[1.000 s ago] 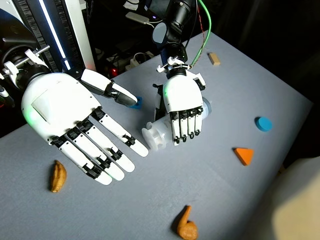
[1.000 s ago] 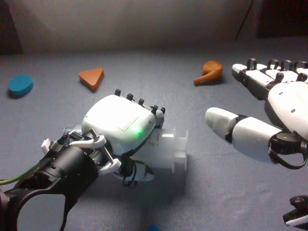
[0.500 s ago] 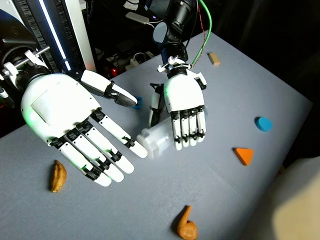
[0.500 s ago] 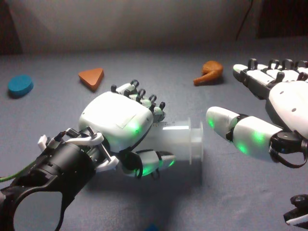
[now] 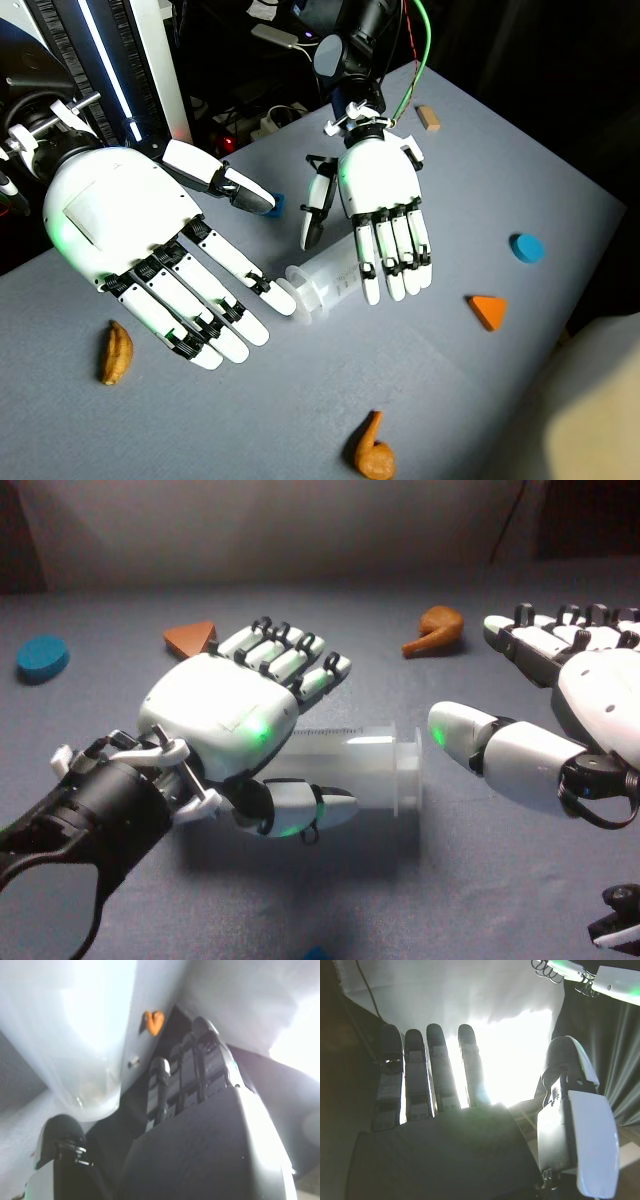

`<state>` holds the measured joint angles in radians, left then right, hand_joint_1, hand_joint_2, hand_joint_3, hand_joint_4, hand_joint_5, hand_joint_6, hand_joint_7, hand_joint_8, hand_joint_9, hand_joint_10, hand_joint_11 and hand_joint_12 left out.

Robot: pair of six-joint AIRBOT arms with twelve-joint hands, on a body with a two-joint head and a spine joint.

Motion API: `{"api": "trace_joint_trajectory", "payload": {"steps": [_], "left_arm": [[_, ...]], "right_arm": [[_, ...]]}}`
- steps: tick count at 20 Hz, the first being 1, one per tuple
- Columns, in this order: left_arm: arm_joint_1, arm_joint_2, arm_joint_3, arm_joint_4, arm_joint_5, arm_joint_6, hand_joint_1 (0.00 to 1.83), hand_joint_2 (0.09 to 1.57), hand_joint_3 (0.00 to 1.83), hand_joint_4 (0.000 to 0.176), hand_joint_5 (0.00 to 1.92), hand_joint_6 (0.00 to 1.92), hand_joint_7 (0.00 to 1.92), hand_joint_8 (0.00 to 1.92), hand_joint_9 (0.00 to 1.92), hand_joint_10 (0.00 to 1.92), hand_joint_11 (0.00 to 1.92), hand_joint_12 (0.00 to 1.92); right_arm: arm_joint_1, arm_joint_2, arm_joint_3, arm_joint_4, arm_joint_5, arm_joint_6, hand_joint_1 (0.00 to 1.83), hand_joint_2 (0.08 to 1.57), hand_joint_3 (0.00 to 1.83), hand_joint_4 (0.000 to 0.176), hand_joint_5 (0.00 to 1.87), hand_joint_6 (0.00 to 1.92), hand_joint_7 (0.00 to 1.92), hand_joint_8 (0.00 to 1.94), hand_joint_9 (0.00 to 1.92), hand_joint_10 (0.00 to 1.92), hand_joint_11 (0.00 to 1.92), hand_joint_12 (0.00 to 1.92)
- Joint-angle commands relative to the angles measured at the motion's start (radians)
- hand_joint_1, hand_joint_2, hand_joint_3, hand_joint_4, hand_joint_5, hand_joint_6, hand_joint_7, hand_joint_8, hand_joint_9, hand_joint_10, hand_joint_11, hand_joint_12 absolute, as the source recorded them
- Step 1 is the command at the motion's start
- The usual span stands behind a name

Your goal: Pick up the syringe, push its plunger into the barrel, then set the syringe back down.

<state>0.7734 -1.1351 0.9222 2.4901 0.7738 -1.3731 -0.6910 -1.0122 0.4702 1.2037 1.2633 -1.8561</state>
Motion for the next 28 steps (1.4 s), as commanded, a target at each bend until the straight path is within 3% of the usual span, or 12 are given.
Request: {"api": "trace_joint_trajectory", "payload": {"steps": [1, 9, 12, 14, 15, 16, 17, 19, 21, 23, 24, 28], "left_arm": [[-0.024, 0.012, -0.003, 0.054, 0.092, 0.0, 0.22, 1.04, 0.0, 0.052, 0.14, 0.0, 0.08, 0.0, 0.08, 0.0, 0.0, 0.44], [-0.109, 0.113, -0.115, -0.334, 0.182, 0.251, 0.2, 1.05, 0.0, 0.05, 0.15, 0.0, 0.1, 0.01, 0.08, 0.0, 0.0, 0.4], [-0.145, 0.146, -0.198, -0.471, 0.347, 0.373, 0.19, 1.07, 0.0, 0.052, 0.22, 0.0, 0.33, 0.02, 0.43, 0.04, 0.13, 0.92], [-0.161, 0.16, -0.234, -0.507, 0.426, 0.361, 0.33, 1.13, 0.0, 0.018, 0.4, 0.02, 0.62, 0.05, 0.67, 0.33, 0.44, 1.11], [-0.17, 0.163, -0.25, -0.515, 0.458, 0.362, 0.39, 1.16, 0.0, 0.0, 0.53, 0.02, 0.74, 0.12, 0.67, 0.66, 0.55, 1.19], [-0.178, 0.165, -0.261, -0.529, 0.471, 0.363, 0.48, 1.18, 0.01, 0.0, 0.74, 0.11, 0.69, 0.62, 0.65, 1.05, 0.67, 1.28], [-0.186, 0.168, -0.277, -0.539, 0.481, 0.365, 0.54, 1.21, 0.01, 0.0, 0.67, 0.8, 0.64, 1.12, 0.67, 1.35, 0.69, 1.47], [-0.187, 0.169, -0.307, -0.557, 0.534, 0.366, 0.62, 1.22, 0.0, 0.0, 0.7, 1.81, 0.72, 1.83, 0.78, 1.86, 0.78, 1.87], [-0.183, 0.176, -0.329, -0.557, 0.554, 0.365, 0.69, 1.24, 0.0, 0.0, 1.12, 1.92, 1.17, 1.92, 1.17, 1.92, 1.15, 1.92], [-0.18, 0.179, -0.34, -0.557, 0.562, 0.356, 0.65, 1.26, 0.0, 0.0, 1.24, 1.92, 1.29, 1.92, 1.29, 1.92, 1.29, 1.92], [-0.181, 0.18, -0.345, -0.555, 0.567, 0.355, 0.6, 1.34, 0.0, 0.104, 1.35, 1.92, 1.41, 1.92, 1.49, 1.92, 1.53, 1.92], [-0.192, 0.18, -0.341, -0.55, 0.572, 0.35, 0.66, 1.36, 0.0, 0.174, 1.31, 1.92, 1.41, 1.92, 1.48, 1.92, 1.55, 1.92]], "right_arm": [[0.003, 0.002, 0.002, -0.093, 0.065, 0.009, 0.0, 1.12, 0.0, 0.099, 0.22, 0.0, 0.19, 0.0, 0.15, 0.01, 0.0, 0.74], [0.002, 0.002, 0.002, -0.093, 0.065, 0.01, 0.0, 1.13, 0.0, 0.099, 0.19, 0.0, 0.19, 0.0, 0.16, 0.0, 0.0, 0.83], [0.001, 0.002, 0.003, -0.093, 0.065, 0.011, 0.01, 1.15, 0.01, 0.082, 0.31, 0.03, 0.3, 0.02, 0.22, 0.02, 0.0, 0.92], [0.0, 0.002, 0.003, -0.093, 0.064, 0.011, 0.04, 1.18, 0.0, 0.051, 0.54, 0.05, 0.51, 0.03, 0.4, 0.04, 0.03, 1.1], [0.0, 0.002, 0.003, -0.093, 0.064, 0.011, 0.11, 1.19, 0.0, 0.032, 0.7, 0.11, 0.65, 0.07, 0.57, 0.13, 0.16, 1.26], [0.0, 0.002, 0.003, -0.093, 0.064, 0.011, 0.23, 1.19, 0.0, 0.0, 0.7, 0.65, 0.75, 0.54, 0.6, 0.99, 0.35, 1.63], [0.0, 0.002, 0.003, -0.093, 0.064, 0.012, 0.3, 1.2, 0.0, 0.0, 0.66, 1.28, 0.73, 1.24, 0.72, 1.68, 0.66, 1.86], [-0.001, 0.002, 0.003, -0.093, 0.062, 0.013, 0.45, 1.21, 0.0, 0.0, 0.71, 1.88, 0.85, 1.89, 1.04, 1.91, 1.21, 1.92], [-0.001, 0.002, 0.003, -0.093, 0.06, 0.015, 0.54, 1.26, 0.01, 0.0, 1.08, 1.92, 1.25, 1.94, 1.46, 1.92, 1.7, 1.92], [-0.001, 0.003, 0.003, -0.093, 0.06, 0.017, 0.53, 1.33, 0.0, 0.027, 1.28, 1.92, 1.45, 1.94, 1.63, 1.92, 1.84, 1.92], [-0.001, 0.003, 0.003, -0.093, 0.06, 0.018, 0.56, 1.42, 0.01, 0.17, 1.37, 1.92, 1.54, 1.94, 1.72, 1.92, 1.92, 1.92], [-0.001, 0.004, 0.003, -0.093, 0.058, 0.025, 0.62, 1.43, 0.0, 0.176, 1.23, 1.92, 1.43, 1.94, 1.65, 1.92, 1.83, 1.92]]}}
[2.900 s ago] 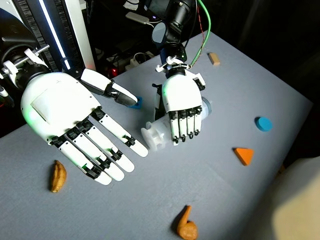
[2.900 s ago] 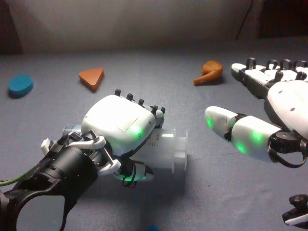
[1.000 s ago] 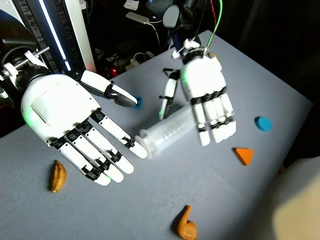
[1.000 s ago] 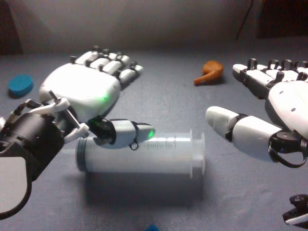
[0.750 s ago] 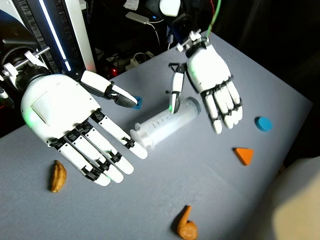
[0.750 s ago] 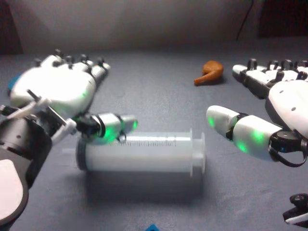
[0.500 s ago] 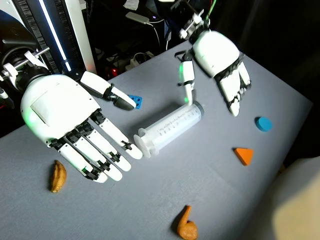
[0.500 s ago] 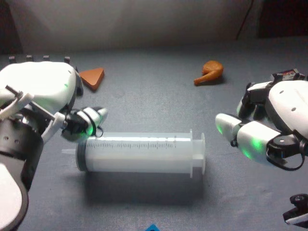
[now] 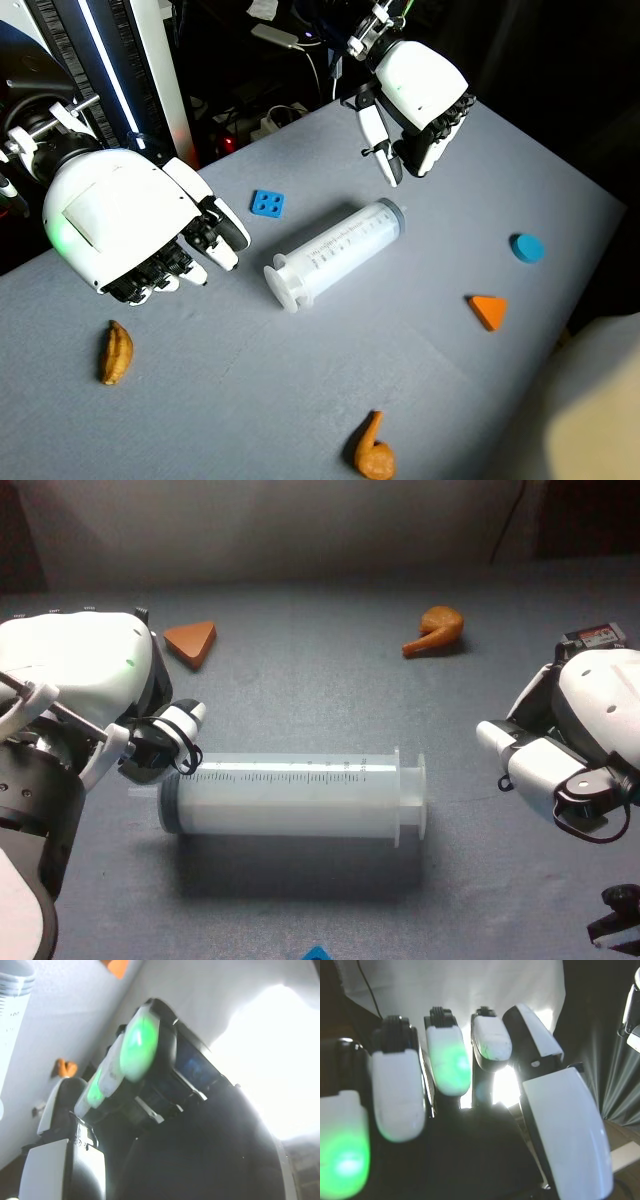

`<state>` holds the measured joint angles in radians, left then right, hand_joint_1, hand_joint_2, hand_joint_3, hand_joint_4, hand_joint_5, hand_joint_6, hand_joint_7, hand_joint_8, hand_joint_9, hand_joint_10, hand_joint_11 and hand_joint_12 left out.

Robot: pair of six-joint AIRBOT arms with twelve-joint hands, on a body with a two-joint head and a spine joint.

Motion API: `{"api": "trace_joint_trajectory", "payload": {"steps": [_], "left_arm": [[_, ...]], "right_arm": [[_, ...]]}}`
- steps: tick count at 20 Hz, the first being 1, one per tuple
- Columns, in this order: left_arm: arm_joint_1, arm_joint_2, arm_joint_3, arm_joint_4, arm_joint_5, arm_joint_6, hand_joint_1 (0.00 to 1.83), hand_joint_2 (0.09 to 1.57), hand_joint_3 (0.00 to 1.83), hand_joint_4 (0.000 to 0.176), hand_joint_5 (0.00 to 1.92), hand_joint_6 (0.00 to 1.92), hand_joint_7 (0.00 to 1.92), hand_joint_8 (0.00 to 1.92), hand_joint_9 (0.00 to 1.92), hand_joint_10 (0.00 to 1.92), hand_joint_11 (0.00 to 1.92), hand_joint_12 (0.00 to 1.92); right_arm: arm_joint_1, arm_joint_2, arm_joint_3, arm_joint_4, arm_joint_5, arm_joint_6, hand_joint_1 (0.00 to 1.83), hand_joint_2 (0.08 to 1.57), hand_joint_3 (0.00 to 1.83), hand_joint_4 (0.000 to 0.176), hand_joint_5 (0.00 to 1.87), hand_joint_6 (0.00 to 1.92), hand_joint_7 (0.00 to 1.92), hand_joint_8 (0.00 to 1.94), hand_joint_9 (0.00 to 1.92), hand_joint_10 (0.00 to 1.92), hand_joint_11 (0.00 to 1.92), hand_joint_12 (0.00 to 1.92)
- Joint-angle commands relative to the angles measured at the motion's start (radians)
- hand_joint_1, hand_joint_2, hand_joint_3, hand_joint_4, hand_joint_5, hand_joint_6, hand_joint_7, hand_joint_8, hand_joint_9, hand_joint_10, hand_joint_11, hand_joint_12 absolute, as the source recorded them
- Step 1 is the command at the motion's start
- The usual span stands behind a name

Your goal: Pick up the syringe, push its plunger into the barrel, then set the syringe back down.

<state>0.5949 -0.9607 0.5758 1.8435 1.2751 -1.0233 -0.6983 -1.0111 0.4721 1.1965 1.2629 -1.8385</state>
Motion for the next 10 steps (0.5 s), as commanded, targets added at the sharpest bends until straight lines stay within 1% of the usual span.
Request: {"api": "trace_joint_trajectory", "payload": {"steps": [1, 3, 6, 10], "left_arm": [[-0.015, 0.005, 0.007, 0.096, 0.071, 0.0, 0.68, 1.35, 0.0, 0.176, 1.3, 1.92, 1.39, 1.92, 1.46, 1.92, 1.53, 1.92], [-0.019, 0.006, 0.012, 0.096, 0.057, 0.0, 0.73, 1.32, 0.0, 0.176, 1.28, 1.92, 1.37, 1.92, 1.44, 1.92, 1.5, 1.92], [-0.024, 0.007, 0.013, 0.101, 0.047, 0.0, 0.76, 1.28, 0.0, 0.174, 1.25, 1.92, 1.34, 1.92, 1.41, 1.92, 1.47, 1.92], [-0.024, 0.012, 0.011, 0.101, 0.041, 0.0, 0.81, 1.23, 0.0, 0.16, 1.2, 1.92, 1.3, 1.92, 1.38, 1.92, 1.44, 1.92]], "right_arm": [[0.006, 0.003, 0.001, -0.086, 0.058, 0.009, 0.63, 1.43, 0.0, 0.176, 1.23, 1.92, 1.42, 1.94, 1.64, 1.92, 1.83, 1.92], [0.007, 0.003, 0.001, -0.086, 0.053, 0.021, 0.61, 1.44, 0.0, 0.176, 1.25, 1.92, 1.43, 1.94, 1.64, 1.92, 1.82, 1.92], [0.01, 0.003, 0.001, -0.086, 0.036, 0.066, 0.54, 1.47, 0.01, 0.176, 1.28, 1.92, 1.45, 1.94, 1.64, 1.92, 1.84, 1.92], [0.017, 0.005, 0.006, -0.086, 0.028, 0.099, 0.51, 1.48, 0.01, 0.176, 1.32, 1.92, 1.49, 1.94, 1.68, 1.92, 1.87, 1.92]]}}
